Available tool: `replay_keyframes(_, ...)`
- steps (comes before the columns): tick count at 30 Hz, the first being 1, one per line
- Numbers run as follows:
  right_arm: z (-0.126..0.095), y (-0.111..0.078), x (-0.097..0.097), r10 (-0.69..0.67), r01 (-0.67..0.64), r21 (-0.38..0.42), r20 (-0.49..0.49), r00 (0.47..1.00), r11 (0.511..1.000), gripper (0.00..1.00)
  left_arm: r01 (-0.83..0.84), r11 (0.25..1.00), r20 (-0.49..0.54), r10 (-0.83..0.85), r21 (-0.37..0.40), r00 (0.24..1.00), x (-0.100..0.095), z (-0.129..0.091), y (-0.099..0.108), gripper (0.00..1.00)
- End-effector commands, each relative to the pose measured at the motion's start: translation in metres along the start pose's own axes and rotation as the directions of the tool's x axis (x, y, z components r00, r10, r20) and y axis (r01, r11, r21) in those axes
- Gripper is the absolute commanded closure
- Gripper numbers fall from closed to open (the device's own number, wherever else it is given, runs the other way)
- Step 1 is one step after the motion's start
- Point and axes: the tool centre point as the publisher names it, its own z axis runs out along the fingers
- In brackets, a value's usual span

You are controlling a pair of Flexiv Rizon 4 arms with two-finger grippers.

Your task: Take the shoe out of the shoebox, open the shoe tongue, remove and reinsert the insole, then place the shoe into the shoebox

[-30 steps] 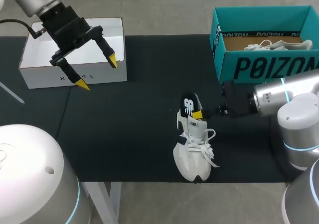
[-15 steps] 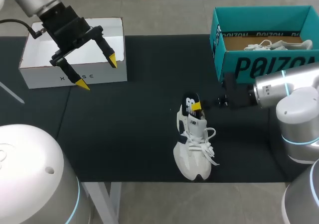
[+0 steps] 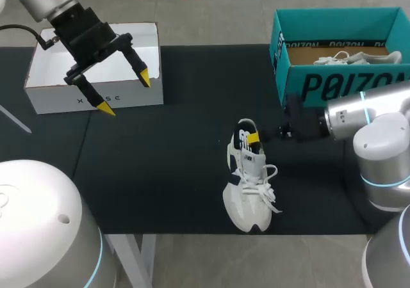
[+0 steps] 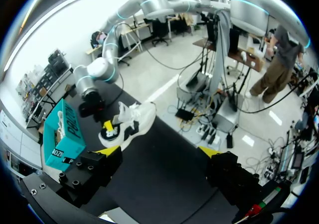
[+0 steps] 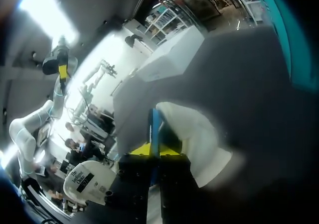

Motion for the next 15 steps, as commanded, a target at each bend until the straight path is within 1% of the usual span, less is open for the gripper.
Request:
replay_keyframes(1,0.003,-0.013,0.002,0.01,-0.01,-0.011,-0.001,1.0,1.0,1.0,0.0,1.0,-0.003,0.0,-0.002,1.0,0.0,0.0,0.0,0.0)
replay_keyframes(8,0.007,-0.032,0.0,0.055,-0.055,-0.023,-0.008,0.998,0.998,1.0,0.0,1.0,-0.003,0.0,-0.002,1.0,0.0,0.0,0.0,0.0)
replay_keyframes(15,0.012,-0.037,0.0,0.068,-0.069,-0.007,-0.012,0.998,0.998,1.0,0.0,1.0,-0.003,0.0,-0.002,1.0,0.0,0.0,0.0,0.0)
